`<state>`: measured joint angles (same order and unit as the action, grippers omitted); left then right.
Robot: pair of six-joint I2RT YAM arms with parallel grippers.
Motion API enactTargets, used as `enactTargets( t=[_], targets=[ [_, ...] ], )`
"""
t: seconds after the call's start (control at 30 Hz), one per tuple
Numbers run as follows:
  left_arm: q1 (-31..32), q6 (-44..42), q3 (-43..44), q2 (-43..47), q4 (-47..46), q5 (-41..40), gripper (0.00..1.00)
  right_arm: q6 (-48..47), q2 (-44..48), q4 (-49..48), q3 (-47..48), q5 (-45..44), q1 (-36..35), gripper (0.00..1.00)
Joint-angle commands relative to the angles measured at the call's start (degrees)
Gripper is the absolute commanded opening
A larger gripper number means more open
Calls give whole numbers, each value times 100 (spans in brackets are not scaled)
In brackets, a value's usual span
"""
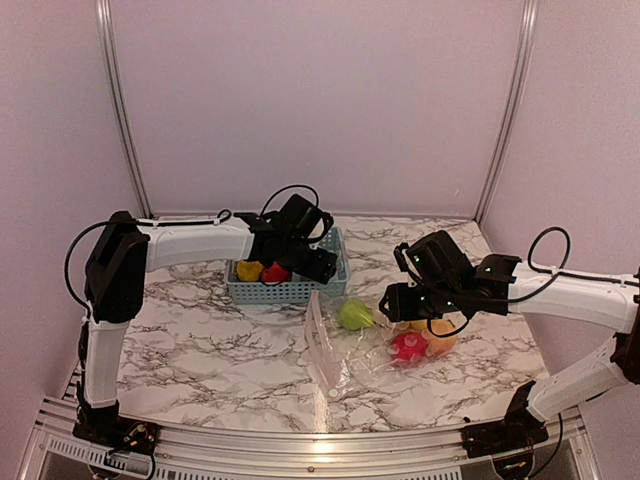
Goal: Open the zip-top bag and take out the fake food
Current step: Place the fake vegetable in the bin, then pick up the fake fruit from the zipper food storage bag.
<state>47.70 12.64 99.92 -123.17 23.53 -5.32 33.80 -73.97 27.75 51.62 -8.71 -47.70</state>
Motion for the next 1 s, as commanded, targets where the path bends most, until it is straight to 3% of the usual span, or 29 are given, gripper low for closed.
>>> enactTargets(
  t=[0.0,0.6,0.97],
  targets=[
    [17,-26,-394,771,-400,12,83,-17,56,32,191,-71,46,50],
    [92,-36,-3431,3055,-982,-64,87,-197,-413,-212,510,80,42,50],
    [620,74,-4220,3176,-1404,62,85,-313,-1180,-513,967,286,42,48]
  ],
)
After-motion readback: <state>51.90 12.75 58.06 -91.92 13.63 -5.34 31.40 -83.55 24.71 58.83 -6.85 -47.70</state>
